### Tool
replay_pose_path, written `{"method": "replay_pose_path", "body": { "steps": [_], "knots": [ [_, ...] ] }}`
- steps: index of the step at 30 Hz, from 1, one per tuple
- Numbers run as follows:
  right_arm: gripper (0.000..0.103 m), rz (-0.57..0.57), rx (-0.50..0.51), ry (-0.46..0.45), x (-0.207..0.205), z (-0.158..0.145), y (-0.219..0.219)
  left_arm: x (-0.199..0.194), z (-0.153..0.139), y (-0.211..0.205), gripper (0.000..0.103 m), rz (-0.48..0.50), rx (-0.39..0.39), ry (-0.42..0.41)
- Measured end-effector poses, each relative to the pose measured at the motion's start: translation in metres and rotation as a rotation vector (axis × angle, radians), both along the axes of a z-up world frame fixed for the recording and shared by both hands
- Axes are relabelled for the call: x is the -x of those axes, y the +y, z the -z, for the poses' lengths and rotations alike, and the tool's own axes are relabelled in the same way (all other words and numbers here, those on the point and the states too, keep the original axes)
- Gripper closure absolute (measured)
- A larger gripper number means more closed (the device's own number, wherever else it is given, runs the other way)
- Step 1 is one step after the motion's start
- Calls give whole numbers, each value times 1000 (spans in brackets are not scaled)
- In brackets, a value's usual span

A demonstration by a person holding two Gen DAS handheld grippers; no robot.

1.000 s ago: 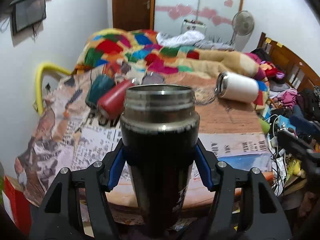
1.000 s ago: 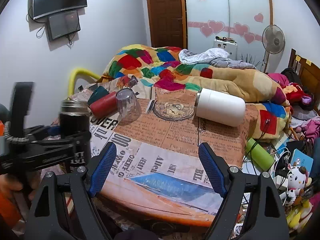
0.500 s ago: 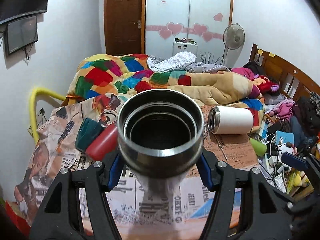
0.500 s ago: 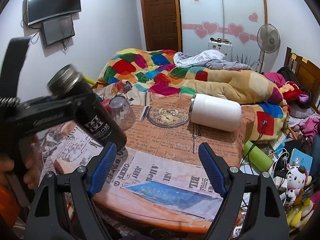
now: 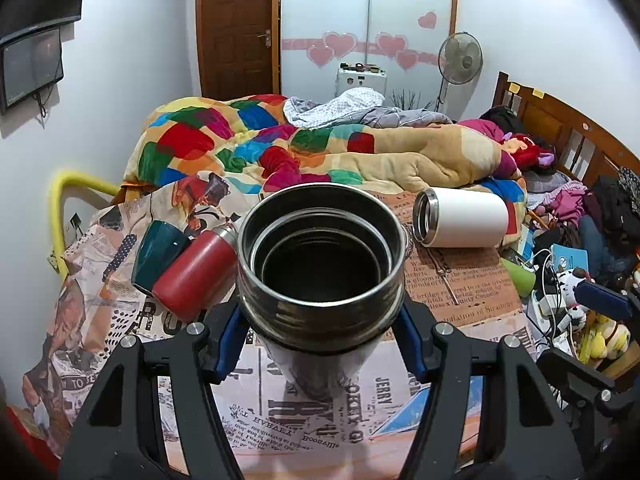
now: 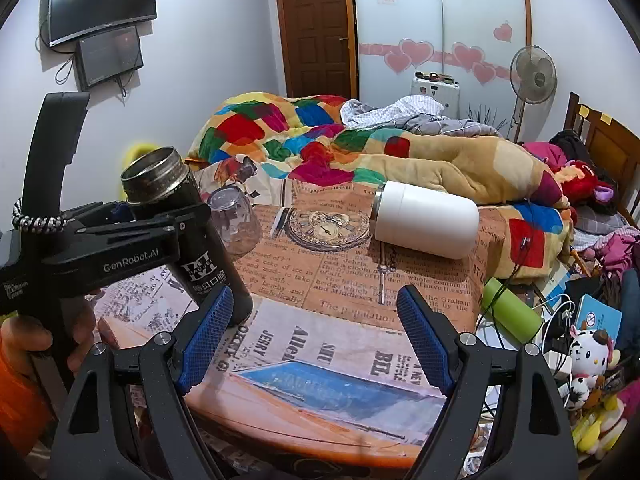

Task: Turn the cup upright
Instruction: 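Rotate the thermos open end up with the left gripper and lower it onto the bed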

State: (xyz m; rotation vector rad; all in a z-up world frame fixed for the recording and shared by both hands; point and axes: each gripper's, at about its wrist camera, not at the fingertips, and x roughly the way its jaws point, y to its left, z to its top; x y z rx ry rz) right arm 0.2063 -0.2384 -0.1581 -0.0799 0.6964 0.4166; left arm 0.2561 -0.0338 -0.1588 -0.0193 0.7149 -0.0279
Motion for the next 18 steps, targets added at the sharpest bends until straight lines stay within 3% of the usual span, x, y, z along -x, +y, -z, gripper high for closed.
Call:
{"method": "replay_pose_path", "body": {
  "steps": [10, 14, 18],
  "knots": [
    [21, 14, -39, -54, 20, -27, -4, 24, -28, -4, 38, 24, -24, -23],
    [21, 19, -67, -109, 36, -49, -7, 62, -65, 4, 38, 40, 14, -105],
    [21, 22, -125, -206, 65, -84, -13, 117, -113, 5, 38, 50, 4, -250]
  ]
}}
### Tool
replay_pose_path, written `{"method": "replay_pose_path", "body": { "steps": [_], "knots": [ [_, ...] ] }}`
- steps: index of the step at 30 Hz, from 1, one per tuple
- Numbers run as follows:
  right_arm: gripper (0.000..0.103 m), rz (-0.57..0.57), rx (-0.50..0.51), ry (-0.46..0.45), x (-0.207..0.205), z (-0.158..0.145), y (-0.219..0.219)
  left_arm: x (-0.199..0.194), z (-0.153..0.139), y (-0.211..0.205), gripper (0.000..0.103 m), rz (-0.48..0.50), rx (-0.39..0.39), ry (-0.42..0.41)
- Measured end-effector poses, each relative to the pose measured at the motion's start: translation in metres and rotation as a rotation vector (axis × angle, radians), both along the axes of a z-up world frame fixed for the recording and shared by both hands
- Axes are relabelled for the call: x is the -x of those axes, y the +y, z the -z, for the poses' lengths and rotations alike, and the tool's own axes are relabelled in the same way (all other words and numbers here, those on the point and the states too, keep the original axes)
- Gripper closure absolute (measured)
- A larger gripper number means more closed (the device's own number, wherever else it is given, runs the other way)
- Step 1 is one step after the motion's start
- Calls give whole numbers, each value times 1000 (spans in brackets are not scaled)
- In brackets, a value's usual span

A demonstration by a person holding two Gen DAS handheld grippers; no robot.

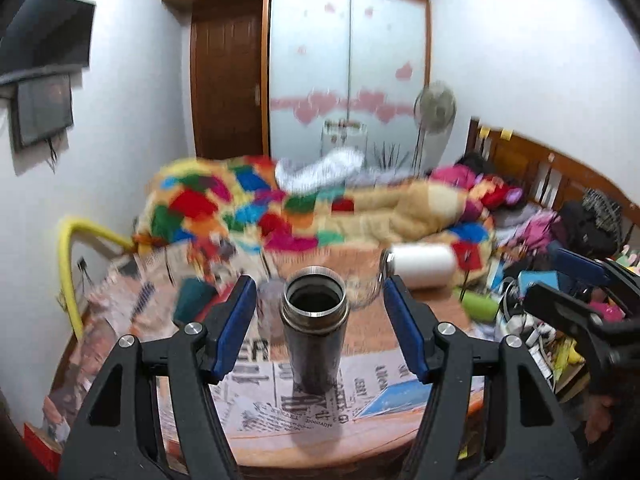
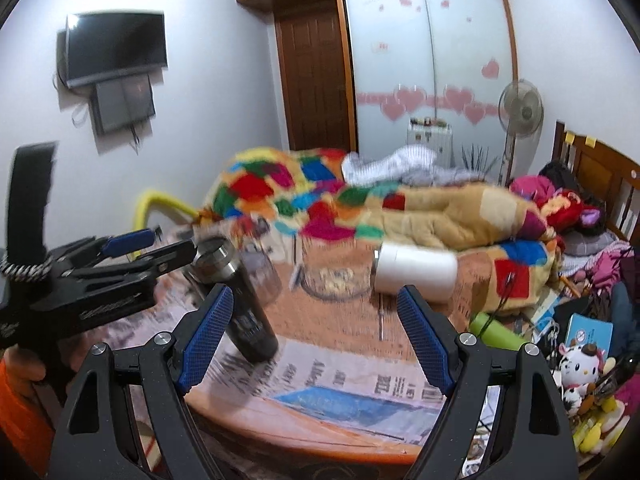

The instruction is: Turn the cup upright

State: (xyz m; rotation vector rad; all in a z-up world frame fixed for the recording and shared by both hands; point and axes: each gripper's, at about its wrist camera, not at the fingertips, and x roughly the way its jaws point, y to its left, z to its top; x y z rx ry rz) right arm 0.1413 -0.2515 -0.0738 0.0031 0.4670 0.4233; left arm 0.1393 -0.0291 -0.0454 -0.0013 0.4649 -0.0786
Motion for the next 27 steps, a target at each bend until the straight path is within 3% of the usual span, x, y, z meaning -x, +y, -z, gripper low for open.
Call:
{"method": "replay_pose_path", "body": {
  "steps": [5, 12, 19, 23, 27],
  "knots": [
    [21, -2, -66, -139, 41, -41, -4, 63, -42, 2, 28, -13, -13, -159],
    [20, -13, -127, -280, 91, -74, -2, 130, -66, 11, 10, -62, 0, -302],
    [15, -1, -123, -319, 110, -72, 10, 152, -61, 16, 2, -120, 9, -320],
    [1, 27, -113, -321, 120, -68, 8, 160, -56, 18, 1, -131, 20, -312],
    [0, 40, -91, -308, 120, -66, 10, 165, -53, 21, 0, -147, 30, -309]
  ]
}}
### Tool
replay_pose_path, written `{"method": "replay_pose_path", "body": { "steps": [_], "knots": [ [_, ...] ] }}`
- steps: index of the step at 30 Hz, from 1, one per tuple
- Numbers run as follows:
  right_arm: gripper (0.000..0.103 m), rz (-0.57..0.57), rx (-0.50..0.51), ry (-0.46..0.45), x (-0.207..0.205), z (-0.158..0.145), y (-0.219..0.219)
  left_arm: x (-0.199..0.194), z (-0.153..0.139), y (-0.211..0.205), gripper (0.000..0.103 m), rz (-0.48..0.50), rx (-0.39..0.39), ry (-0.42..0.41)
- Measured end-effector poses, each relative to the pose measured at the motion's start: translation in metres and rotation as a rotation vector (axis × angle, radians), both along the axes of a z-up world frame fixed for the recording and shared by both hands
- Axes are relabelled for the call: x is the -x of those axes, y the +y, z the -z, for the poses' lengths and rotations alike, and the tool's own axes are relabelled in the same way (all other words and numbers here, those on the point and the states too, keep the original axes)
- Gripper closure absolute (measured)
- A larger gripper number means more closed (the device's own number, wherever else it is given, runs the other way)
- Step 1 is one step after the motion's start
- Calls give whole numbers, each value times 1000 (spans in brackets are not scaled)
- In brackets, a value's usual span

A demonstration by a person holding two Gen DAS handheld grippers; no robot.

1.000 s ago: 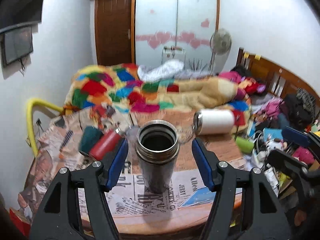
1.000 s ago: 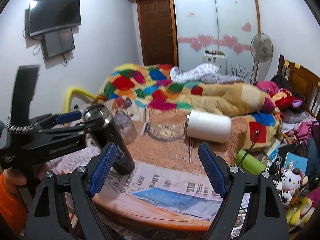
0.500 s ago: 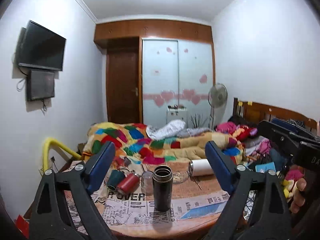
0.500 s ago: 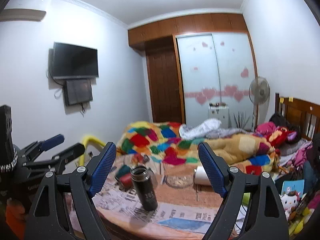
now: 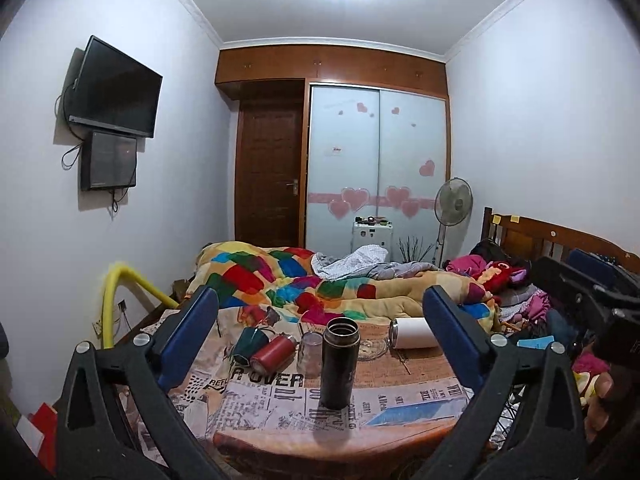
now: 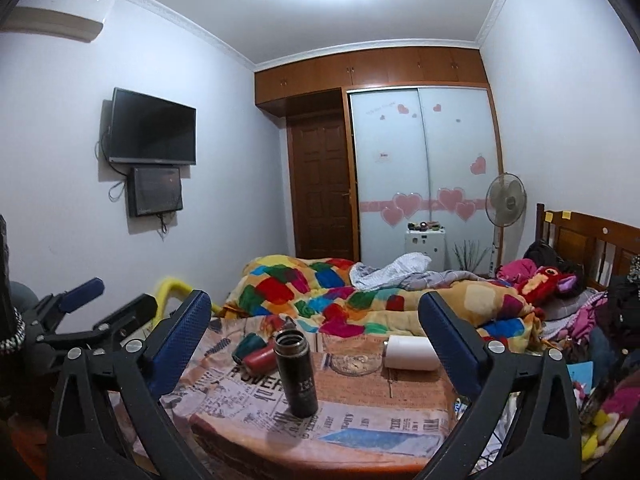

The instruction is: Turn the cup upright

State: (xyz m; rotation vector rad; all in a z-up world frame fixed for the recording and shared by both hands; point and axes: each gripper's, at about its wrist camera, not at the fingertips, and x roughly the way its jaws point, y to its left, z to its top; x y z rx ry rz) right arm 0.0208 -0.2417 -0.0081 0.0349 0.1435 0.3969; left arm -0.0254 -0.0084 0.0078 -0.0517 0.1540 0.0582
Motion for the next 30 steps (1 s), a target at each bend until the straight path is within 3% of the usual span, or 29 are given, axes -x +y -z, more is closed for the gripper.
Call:
{"method": "replay_pose_path", "body": {
  "steps": [30],
  "knots": [
    [0, -18, 29, 55, -4, 9, -1, -8, 8, 0, 0, -2, 6, 16]
  ]
}}
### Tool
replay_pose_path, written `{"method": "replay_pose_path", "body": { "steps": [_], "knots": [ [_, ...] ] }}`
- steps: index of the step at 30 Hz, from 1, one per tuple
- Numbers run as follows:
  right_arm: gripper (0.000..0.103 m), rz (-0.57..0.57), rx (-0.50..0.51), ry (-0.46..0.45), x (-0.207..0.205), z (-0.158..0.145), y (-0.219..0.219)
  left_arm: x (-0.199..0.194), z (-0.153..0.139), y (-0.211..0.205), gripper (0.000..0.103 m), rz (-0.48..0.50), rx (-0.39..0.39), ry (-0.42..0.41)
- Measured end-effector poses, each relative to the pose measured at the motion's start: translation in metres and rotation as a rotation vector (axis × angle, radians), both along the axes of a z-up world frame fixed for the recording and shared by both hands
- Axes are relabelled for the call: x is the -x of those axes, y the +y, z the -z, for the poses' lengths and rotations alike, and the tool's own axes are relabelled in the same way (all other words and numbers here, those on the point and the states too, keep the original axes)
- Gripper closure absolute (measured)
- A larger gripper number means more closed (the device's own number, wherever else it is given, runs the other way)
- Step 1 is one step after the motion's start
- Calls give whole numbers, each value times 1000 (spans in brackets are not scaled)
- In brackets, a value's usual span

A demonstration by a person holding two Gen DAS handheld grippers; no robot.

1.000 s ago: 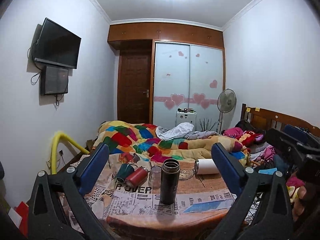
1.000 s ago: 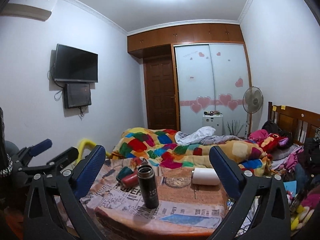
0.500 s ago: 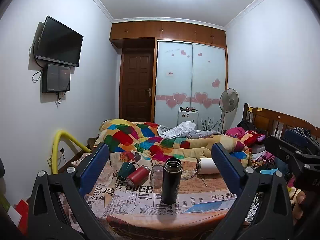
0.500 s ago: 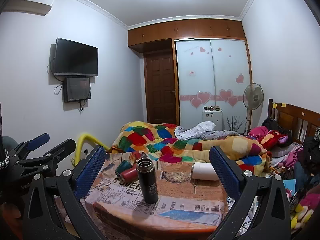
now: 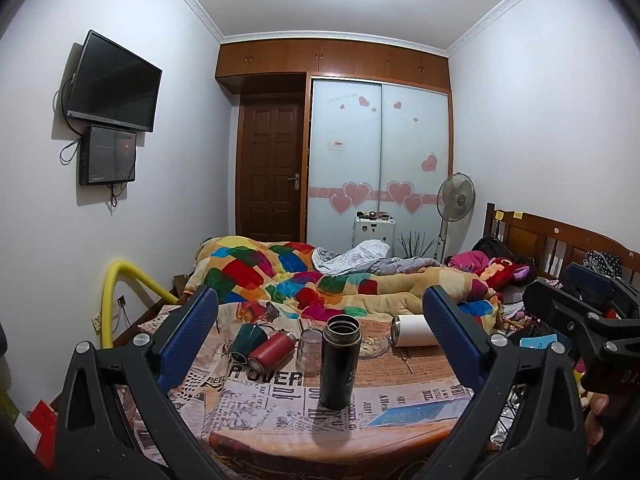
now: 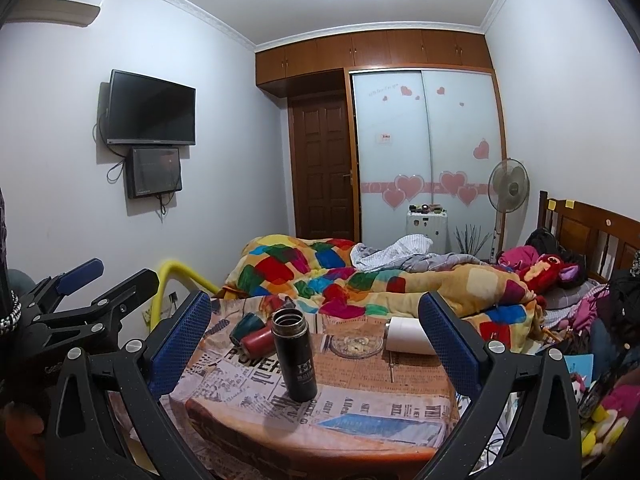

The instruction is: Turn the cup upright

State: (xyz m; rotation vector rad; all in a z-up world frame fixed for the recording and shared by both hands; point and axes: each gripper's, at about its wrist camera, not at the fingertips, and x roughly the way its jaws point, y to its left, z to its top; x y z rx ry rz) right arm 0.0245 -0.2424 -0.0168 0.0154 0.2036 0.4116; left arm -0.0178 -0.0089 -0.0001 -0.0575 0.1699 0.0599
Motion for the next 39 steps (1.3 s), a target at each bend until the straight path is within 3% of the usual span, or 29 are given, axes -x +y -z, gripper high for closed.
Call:
{"method": "replay_pose_path", "body": {
  "steps": [39],
  "knots": [
    [0, 12, -6, -3, 2, 0, -5, -8, 5, 1, 0, 28, 10, -6]
  ]
}}
